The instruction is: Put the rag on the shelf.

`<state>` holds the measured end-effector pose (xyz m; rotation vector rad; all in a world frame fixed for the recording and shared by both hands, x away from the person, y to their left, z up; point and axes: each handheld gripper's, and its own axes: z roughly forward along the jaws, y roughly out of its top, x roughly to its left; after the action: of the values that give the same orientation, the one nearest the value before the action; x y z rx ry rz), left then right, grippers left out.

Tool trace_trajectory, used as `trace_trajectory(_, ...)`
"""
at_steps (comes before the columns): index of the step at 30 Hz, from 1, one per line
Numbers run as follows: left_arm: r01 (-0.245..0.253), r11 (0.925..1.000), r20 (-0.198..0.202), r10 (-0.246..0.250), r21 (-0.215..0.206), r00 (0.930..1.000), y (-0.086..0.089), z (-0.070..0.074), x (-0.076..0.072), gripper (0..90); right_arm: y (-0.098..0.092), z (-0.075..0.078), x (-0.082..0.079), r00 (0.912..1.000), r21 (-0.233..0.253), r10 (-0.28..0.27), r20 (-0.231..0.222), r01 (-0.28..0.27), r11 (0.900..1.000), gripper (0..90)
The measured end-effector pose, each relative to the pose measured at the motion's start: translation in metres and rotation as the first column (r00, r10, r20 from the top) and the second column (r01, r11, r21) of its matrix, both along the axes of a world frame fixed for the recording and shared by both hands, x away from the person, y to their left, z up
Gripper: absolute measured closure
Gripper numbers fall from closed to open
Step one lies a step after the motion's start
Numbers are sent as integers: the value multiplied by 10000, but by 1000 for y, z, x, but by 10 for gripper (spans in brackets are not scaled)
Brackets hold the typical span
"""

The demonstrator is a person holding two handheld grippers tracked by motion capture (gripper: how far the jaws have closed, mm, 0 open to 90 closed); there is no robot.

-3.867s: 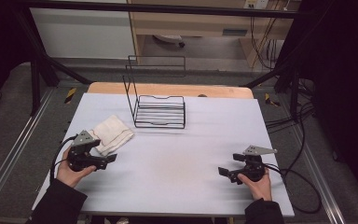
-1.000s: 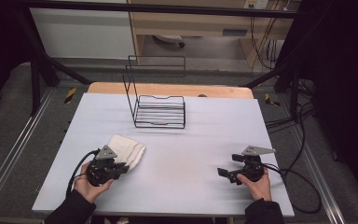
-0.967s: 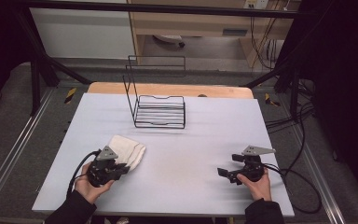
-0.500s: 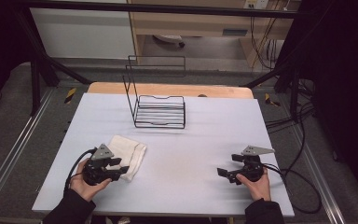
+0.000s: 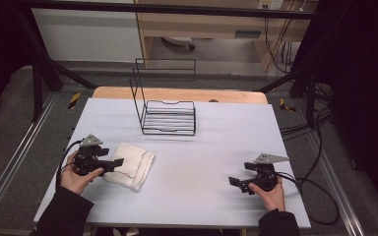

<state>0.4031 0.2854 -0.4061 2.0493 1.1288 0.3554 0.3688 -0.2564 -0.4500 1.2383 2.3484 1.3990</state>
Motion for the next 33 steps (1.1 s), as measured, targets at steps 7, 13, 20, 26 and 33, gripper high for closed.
trace_trajectory(7,-719,9974,-166,720,89,9973,3,-2,28,280,0,0,0,10000,-65,24,19,-24,10000,9)
trace_trajectory(13,-1199,9928,-408,1197,-33,9920,5,-15,47,395,1,-1,1,10000,-69,-3,-21,3,10000,9)
trace_trajectory(20,-1205,9925,-615,1216,216,9907,2,-30,59,503,1,-1,1,10000,-70,-6,-25,6,10000,9)
trace_trajectory(26,-967,9953,-595,972,100,9935,-1,-33,62,611,1,-1,1,10000,-130,53,-12,-53,9999,9)
trace_trajectory(33,-796,9968,-684,798,61,9945,-5,-36,63,718,5,0,2,10000,-104,-30,-90,29,9999,10)
